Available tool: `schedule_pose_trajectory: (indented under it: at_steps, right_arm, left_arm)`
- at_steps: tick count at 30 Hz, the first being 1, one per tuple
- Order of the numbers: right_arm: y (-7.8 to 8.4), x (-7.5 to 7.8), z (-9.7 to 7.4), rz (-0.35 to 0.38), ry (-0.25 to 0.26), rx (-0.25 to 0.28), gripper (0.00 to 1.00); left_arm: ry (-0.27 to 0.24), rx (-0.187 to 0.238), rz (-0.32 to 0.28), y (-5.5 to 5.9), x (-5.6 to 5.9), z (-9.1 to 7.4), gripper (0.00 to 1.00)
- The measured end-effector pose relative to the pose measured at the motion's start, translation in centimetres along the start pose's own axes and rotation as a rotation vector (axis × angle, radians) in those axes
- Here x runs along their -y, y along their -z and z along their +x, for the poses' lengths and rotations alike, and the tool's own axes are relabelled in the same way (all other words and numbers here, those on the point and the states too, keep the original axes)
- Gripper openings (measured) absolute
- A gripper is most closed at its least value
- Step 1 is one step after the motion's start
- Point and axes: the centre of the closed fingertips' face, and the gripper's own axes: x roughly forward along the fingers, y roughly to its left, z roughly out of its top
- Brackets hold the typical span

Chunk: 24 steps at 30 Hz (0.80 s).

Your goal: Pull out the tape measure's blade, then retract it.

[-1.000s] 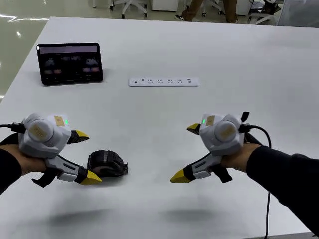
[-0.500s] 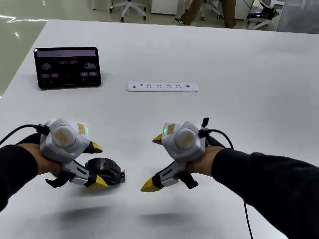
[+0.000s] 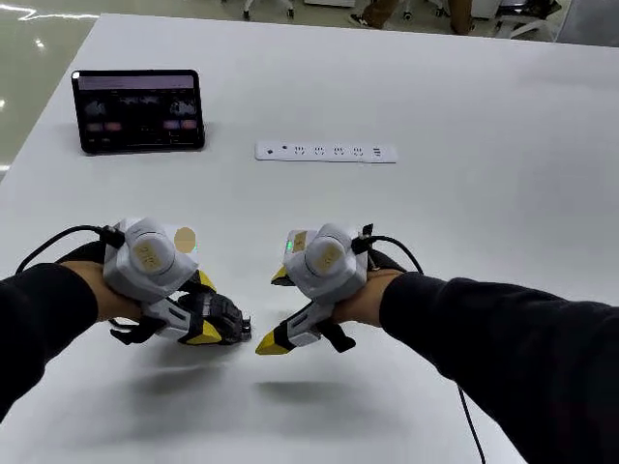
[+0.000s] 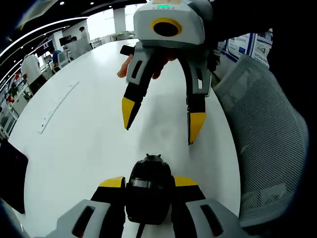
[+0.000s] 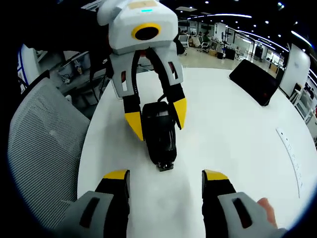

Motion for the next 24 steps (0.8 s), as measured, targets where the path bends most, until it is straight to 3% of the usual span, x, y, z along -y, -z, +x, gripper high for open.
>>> schedule_pose_trajectory:
  at_steps: [4,9,12,20,24]
  right_arm:
    - [0.0,-0.3,0.8,-0.047,-0.013,-0.015,0.48]
    - [-0.1,-0.1,1.9,-0.074,-0.021,-0.024,0.41]
    - [0.0,-0.8,2.7,-0.109,-0.044,-0.04,0.36]
    - [0.5,-1.1,3.9,-0.161,-0.055,-0.064,0.19]
    - [0.4,-0.5,4.1,-0.202,-0.038,-0.053,0.13]
  left_arm:
    - [0.015,-0.003,-0.005,-0.1,0.2,0.0,0.31]
    - [0.017,-0.024,0.048,0.1,0.4,0.1,0.3]
    - [0.029,-0.041,0.074,0.2,0.5,0.1,0.3]
    - [0.027,-0.038,0.062,0.3,0.5,0.1,0.3]
    - [0.02,-0.033,0.06,0.3,0.5,0.1,0.3]
